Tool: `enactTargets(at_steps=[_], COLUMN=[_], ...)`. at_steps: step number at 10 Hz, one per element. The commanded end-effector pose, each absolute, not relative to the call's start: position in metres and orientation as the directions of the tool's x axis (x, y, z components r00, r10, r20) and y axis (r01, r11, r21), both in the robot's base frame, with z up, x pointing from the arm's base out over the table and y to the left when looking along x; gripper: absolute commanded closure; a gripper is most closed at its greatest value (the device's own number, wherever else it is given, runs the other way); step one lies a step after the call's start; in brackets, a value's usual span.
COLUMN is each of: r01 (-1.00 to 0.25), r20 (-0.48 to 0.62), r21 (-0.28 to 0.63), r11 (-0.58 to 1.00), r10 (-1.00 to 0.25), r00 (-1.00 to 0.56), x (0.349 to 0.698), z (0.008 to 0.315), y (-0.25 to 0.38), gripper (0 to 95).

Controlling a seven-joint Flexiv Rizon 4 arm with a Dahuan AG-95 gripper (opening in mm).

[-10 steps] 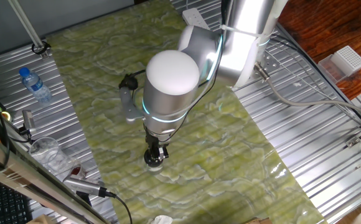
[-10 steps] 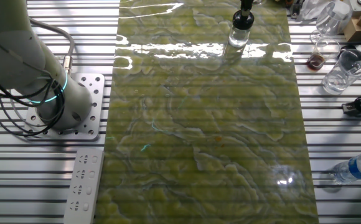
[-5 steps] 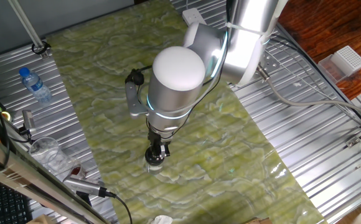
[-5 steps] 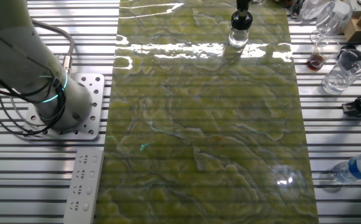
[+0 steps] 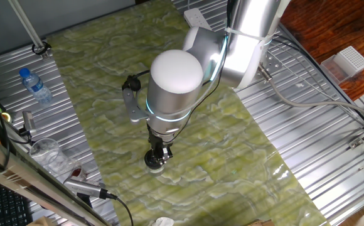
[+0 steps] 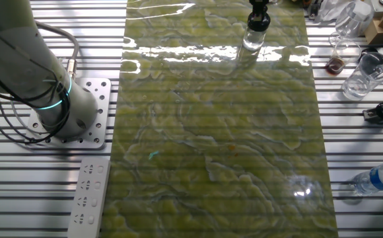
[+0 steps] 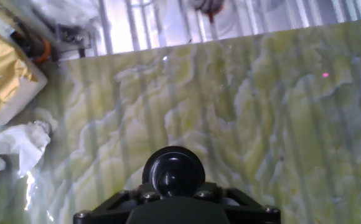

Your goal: Screw the lid onto the jar

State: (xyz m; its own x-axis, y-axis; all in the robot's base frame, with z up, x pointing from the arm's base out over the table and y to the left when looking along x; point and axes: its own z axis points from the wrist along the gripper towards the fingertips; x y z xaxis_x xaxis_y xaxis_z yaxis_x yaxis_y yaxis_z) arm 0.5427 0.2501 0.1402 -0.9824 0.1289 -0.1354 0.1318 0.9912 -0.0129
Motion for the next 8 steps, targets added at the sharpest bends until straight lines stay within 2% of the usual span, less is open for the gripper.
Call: enactTargets(at_steps=[1, 4, 5, 6, 7, 8], r01=[0.086, -0.02, -0.064, -0.065, -0.05, -0.046], r20=[-0.134, -0.12, -0.104, -0.102, -0.082, -0.083], r21=[-0.026, -0.051, -0.059, -0.059, -0.057, -0.056], r11=[0.996, 0.998, 0.996, 0.996, 0.997, 0.997], r10=[0.082, -0.026, -0.07, -0.071, -0.054, -0.051], r00=[-0.988, -0.992, -0.992, -0.992, -0.995, -0.995], x=[0.5415, 0.5416, 0.5416, 0.5416, 0.5416, 0.5416], z=[0.1433, 0.1449, 0.1464, 0.1468, 0.1496, 0.1503], y=[0.2494, 0.2494, 0.2495, 0.2495, 0.2496, 0.2496], gripper=[38.0, 38.0, 57.0, 57.0, 76.0, 76.0])
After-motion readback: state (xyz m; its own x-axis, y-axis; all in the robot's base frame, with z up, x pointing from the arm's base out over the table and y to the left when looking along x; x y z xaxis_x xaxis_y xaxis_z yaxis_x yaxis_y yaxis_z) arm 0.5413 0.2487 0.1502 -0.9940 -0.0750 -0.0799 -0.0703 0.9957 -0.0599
